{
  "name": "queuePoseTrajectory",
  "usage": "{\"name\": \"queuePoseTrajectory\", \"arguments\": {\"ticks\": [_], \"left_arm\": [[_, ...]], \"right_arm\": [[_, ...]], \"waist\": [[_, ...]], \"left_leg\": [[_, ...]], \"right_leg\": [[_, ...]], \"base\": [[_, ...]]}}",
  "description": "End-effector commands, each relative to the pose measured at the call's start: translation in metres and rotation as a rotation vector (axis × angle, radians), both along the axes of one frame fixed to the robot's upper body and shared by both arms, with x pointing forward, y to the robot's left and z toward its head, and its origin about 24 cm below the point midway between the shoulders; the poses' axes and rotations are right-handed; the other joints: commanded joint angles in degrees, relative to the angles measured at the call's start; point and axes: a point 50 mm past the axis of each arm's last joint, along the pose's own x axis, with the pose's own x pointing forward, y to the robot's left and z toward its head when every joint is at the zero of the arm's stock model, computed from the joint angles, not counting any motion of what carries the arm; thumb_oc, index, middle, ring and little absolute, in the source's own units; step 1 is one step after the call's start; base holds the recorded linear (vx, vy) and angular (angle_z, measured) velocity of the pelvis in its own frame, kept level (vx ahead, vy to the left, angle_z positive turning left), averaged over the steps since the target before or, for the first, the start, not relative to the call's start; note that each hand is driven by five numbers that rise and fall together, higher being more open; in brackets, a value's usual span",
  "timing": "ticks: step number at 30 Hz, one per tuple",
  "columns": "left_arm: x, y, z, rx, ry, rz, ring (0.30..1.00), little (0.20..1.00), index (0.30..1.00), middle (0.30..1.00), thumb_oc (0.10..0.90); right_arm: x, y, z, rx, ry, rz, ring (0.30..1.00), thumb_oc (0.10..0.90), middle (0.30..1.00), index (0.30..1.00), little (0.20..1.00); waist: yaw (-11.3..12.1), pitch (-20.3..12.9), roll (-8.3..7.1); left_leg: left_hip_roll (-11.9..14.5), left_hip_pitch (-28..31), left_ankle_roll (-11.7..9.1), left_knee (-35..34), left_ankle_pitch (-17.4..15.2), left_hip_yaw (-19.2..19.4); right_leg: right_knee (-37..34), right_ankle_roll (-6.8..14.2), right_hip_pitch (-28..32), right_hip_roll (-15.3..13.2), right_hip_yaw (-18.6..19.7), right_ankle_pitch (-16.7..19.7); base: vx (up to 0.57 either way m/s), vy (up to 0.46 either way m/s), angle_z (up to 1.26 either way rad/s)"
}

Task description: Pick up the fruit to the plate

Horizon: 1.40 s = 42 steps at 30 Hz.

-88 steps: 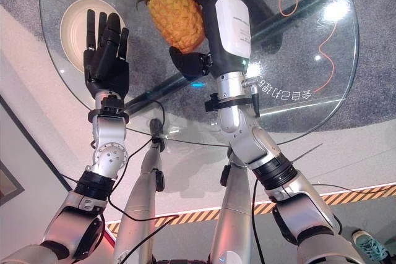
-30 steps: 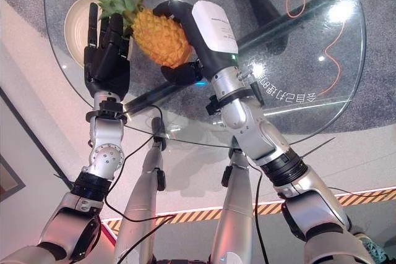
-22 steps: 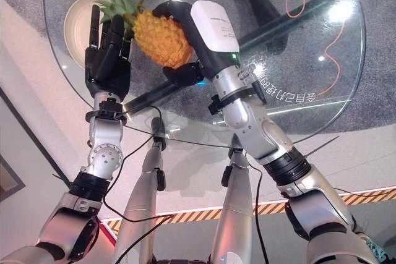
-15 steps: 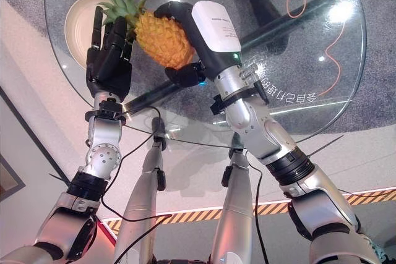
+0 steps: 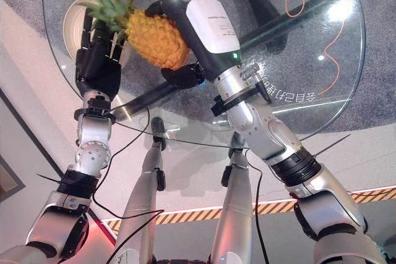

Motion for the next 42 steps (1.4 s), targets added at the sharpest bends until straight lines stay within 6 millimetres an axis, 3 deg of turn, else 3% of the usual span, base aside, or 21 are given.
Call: {"name": "queuePoseTrajectory", "arguments": {"ticks": [1,28,29,30,31,42], "left_arm": [[-0.0194,-0.0670,0.0685,0.163,-0.392,-0.293,0.300,0.200,0.300,0.300,0.100],[-0.0206,-0.0698,0.0723,0.161,-0.414,-0.320,0.300,0.200,0.300,0.300,0.100],[-0.0189,-0.0687,0.0709,0.163,-0.392,-0.304,0.484,0.414,0.484,0.484,0.314],[-0.0183,-0.0678,0.0709,0.162,-0.382,-0.291,0.484,0.414,0.484,0.484,0.314],[-0.0177,-0.0661,0.0710,0.160,-0.374,-0.273,0.900,0.900,0.900,0.900,0.800],[-0.0190,-0.0601,0.0719,0.143,-0.348,-0.171,0.900,0.900,0.900,0.900,0.800]], "right_arm": [[-0.0731,0.0631,0.0552,-0.025,-0.350,0.458,0.300,0.100,0.300,0.300,0.200],[-0.0744,0.0633,0.0579,-0.016,-0.363,0.460,0.300,0.100,0.300,0.300,0.200],[-0.0743,0.0632,0.0578,-0.013,-0.363,0.461,0.300,0.100,0.300,0.300,0.200],[-0.0742,0.0631,0.0582,-0.012,-0.364,0.460,0.300,0.100,0.300,0.300,0.200],[-0.0741,0.0630,0.0584,-0.010,-0.364,0.459,0.300,0.100,0.300,0.300,0.200],[-0.0703,0.0603,0.0599,0.026,-0.369,0.428,0.300,0.100,0.300,0.300,0.200]], "waist": [[0.7,-1.2,-1.83],[0.6,-1.2,-2.02],[0.6,-1.2,-2.04],[0.7,-1.2,-2.05],[0.7,-1.2,-2.04],[0.9,-1.2,-2.01]], "left_leg": [[1.8,1.1,-1.6,3.4,-4.9,-1.5],[1.8,1.5,-1.5,2.9,-5.1,-1.5],[1.8,1.5,-1.5,2.8,-5.0,-1.6],[1.8,1.5,-1.5,2.8,-5.0,-1.6],[1.8,1.6,-1.5,2.7,-5.0,-1.6],[1.6,1.6,-1.4,2.5,-4.9,-1.7]], "right_leg": [[-12.6,0.6,5.4,0.4,-2.9,10.6],[-13.2,0.6,5.8,0.4,-2.9,10.8],[-13.2,0.6,5.7,0.5,-2.8,10.8],[-13.2,0.6,5.7,0.5,-2.9,10.8],[-13.3,0.6,5.8,0.4,-2.9,10.8],[-13.5,0.5,6.0,0.5,-3.0,10.9]], "base": [[0.00,0.000,0.00],[0.00,0.000,0.00],[0.00,0.000,0.00],[0.00,0.000,0.00],[0.00,0.000,0.00],[0.00,0.000,0.00]]}}
